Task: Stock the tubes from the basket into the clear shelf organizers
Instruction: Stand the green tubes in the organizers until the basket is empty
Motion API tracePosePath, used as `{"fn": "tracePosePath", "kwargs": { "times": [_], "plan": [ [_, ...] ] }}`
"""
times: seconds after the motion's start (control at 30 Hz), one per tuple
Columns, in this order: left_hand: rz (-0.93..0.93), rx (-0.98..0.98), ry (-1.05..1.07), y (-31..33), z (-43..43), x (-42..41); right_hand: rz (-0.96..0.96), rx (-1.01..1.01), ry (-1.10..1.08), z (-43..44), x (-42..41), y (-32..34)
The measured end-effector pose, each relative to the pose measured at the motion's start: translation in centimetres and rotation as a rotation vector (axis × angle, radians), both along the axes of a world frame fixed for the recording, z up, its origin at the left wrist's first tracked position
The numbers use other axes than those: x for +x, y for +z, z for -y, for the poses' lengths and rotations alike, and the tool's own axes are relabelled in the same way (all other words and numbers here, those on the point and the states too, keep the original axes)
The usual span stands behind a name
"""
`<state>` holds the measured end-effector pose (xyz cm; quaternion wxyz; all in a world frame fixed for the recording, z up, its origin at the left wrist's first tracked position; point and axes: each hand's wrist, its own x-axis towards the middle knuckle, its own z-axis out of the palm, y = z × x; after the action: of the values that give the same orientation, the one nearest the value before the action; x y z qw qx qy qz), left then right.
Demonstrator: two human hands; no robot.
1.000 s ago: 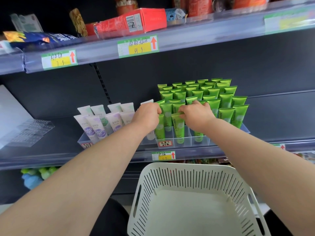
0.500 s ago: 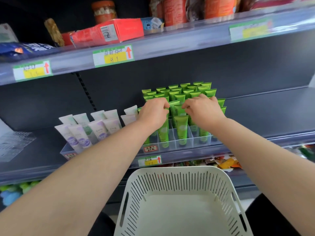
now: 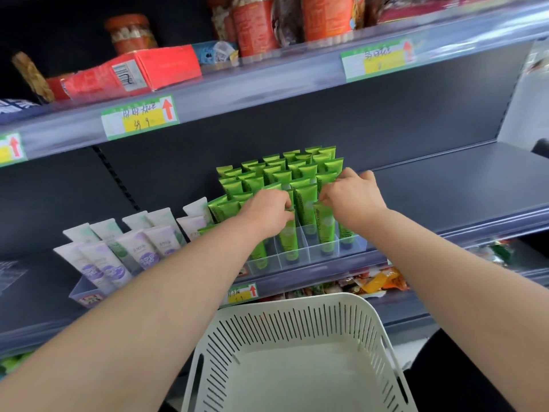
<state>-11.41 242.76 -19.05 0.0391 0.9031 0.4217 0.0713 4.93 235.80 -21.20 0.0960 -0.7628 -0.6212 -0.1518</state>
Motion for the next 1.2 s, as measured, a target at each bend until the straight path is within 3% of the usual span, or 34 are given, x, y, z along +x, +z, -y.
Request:
{"fn": "tracePosePath", "kwargs": {
  "times": [0.4,0.6,1.2],
  "plan": [
    [0.067,-0.014,-0.001,1.0,0.1,0.2,-0.159,0.073,0.103,0.0,0.8,-0.1],
    [0.138,-0.019,-0.049,1.1,0.7,2.8,-0.126,0.035,0.037,0.8,2.8,-0.1],
    [-0.010,0.027,-0.080,0.3,0.6,5.0,-0.239,-0.012,0.018,0.6,4.5,-1.1]
  ]
}}
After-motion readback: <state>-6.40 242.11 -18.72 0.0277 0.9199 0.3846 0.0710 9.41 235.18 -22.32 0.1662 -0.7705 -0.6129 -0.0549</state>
